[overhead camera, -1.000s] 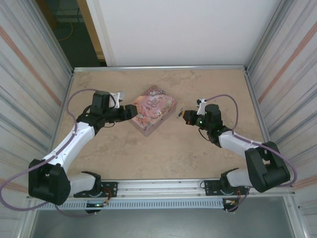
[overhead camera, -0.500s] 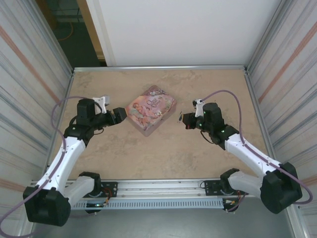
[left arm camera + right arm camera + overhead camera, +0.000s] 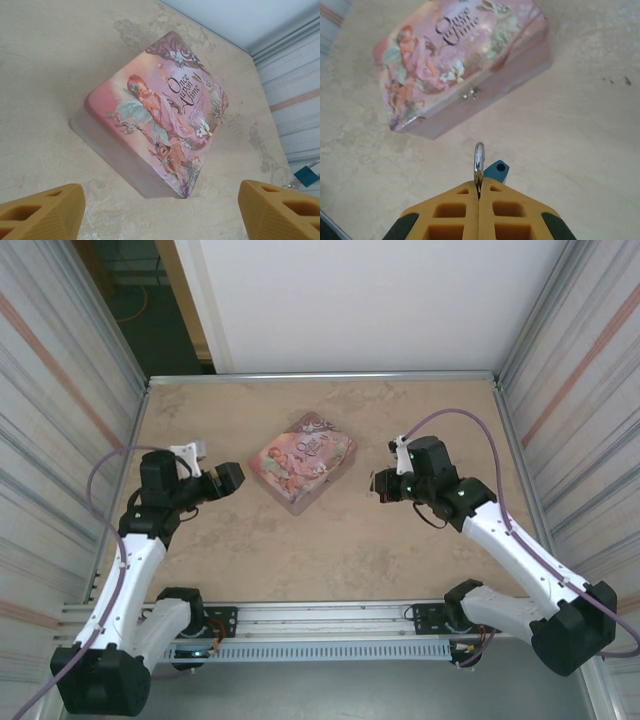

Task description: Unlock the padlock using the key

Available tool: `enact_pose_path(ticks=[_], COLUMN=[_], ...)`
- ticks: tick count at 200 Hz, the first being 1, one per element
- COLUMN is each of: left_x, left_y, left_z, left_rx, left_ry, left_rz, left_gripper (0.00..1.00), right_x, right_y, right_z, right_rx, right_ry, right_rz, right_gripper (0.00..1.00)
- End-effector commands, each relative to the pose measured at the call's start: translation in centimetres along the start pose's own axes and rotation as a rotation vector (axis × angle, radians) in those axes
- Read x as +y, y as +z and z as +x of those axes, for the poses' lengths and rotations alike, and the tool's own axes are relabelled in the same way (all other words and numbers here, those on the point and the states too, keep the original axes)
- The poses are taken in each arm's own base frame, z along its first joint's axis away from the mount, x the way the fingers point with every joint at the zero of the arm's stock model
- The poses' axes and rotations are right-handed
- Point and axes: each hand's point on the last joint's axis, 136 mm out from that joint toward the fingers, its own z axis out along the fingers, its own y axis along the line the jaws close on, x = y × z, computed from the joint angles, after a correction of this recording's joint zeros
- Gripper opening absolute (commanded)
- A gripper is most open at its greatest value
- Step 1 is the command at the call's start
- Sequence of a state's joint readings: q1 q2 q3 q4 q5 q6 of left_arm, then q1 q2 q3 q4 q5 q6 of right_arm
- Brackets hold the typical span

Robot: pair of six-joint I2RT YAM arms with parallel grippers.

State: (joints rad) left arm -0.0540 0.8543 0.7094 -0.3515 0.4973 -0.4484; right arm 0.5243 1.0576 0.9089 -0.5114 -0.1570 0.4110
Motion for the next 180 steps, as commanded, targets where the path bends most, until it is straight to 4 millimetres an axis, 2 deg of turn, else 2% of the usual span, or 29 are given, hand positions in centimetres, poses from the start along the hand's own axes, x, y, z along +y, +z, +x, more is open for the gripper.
enact_pose_path(ticks=[1,35,65,112,180], left_x=[-0.1,-0.1,-0.1,-0.2,-0.1], left_y=[-0.6,-1.1,-1.3,-1.4,-1.6], left_z=[0.4,0.7,0.9,0.8,1.2], left_rx=[0.006,0.015,0.013,0.011,0.018], left_ry=[0.009,0.015,0.007,-0.005,-0.006], left_rz=[0.003,-0.008,-0.011,-0.008,-0.016], left_gripper=[0.81,0.81,0.81,0.81,0.81], right_x=[-0.5,-1.0,-0.9,-0.4,0.0], right_y=[-1.5,-2.1,-1.8,-0.1,3.4], right_z=[0.9,2.0,3.2,5.7,10.3], right_rx=[0.061,0.154,0.251,0.427,0.632], right_ry=[0.041,0.098,0.136,0.134,0.11], right_rz=[0.057,0.116,0.125,0.147,0.156], right_gripper=[0.0,0.0,0.0,0.0,0.0])
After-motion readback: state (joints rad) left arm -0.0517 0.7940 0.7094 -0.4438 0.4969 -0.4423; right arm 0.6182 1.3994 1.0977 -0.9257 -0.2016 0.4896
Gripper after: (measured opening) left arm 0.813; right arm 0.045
